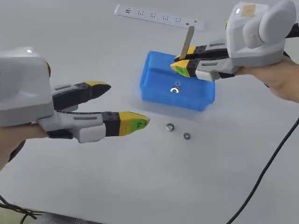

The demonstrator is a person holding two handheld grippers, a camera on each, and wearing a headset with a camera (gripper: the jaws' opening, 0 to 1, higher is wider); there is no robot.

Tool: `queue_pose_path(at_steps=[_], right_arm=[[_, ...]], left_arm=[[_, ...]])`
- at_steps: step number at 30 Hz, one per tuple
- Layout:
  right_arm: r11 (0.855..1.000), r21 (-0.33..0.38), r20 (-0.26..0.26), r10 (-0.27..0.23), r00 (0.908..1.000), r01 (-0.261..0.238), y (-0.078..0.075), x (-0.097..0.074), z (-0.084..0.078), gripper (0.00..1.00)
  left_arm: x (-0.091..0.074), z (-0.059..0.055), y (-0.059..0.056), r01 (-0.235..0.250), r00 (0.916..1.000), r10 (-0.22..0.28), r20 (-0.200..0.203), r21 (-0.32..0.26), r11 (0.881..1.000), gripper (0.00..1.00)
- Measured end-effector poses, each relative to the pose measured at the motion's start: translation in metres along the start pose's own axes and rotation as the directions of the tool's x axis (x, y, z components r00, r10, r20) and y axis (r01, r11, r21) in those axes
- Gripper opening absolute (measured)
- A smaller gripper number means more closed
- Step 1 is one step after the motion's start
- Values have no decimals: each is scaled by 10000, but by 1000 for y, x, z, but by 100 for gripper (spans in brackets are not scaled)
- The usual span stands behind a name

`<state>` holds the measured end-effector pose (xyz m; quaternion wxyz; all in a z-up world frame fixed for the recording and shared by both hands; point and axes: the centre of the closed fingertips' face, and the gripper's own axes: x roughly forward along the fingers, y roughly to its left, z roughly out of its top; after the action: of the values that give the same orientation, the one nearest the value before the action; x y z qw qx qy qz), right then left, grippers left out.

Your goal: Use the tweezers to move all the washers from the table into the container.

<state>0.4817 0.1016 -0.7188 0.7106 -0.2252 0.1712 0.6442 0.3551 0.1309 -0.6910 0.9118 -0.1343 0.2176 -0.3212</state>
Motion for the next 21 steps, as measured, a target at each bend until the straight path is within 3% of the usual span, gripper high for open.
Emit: queue_pose_path(at_steps=[5, 13, 18, 21], right_arm=[[10000, -7, -337, 26, 9994, -27, 0, 14, -16, 10], [10000, -26, -727, 58, 9973, -60, 4, 18, -37, 10], [10000, 32, -618, 12, 9981, -10, 5, 17, -38, 10], [9998, 165, -526, -72, 9986, 81, 3, 16, -37, 10]], left_arm=[[-1, 0, 2, -26, 10000, 25, -90, -40, 10000, 83], [4, -6, 0, -73, 9999, 70, -148, -237, 9997, 80], [5, -14, -4, -14, 9992, 0, -410, -346, 9994, 80], [5, -15, -5, -30, 9993, 14, -365, -433, 9991, 79]])
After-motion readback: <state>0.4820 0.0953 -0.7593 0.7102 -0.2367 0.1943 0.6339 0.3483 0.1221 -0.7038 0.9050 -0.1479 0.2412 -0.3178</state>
